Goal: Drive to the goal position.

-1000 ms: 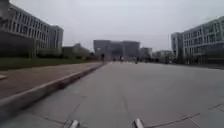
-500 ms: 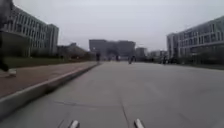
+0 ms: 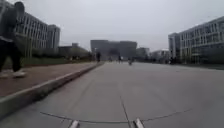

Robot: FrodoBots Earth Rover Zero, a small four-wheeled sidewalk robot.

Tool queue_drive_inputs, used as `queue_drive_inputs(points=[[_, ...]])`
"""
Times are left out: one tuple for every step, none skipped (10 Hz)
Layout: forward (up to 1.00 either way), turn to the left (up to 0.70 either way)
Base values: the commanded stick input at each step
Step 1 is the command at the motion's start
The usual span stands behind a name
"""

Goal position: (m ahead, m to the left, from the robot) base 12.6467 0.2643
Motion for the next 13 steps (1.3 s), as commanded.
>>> queue_drive_inputs(points=[[0.70, -0.04], [0.70, -0.04], [0.70, -0.04], [0.70, -0.04], [0.70, -0.04], [0.70, -0.04], [0.70, -0.04], [0.70, -0.04], [0.70, -0.04], [0.70, -0.04], [0.70, -0.04], [0.70, -0.04], [0.70, -0.04]])
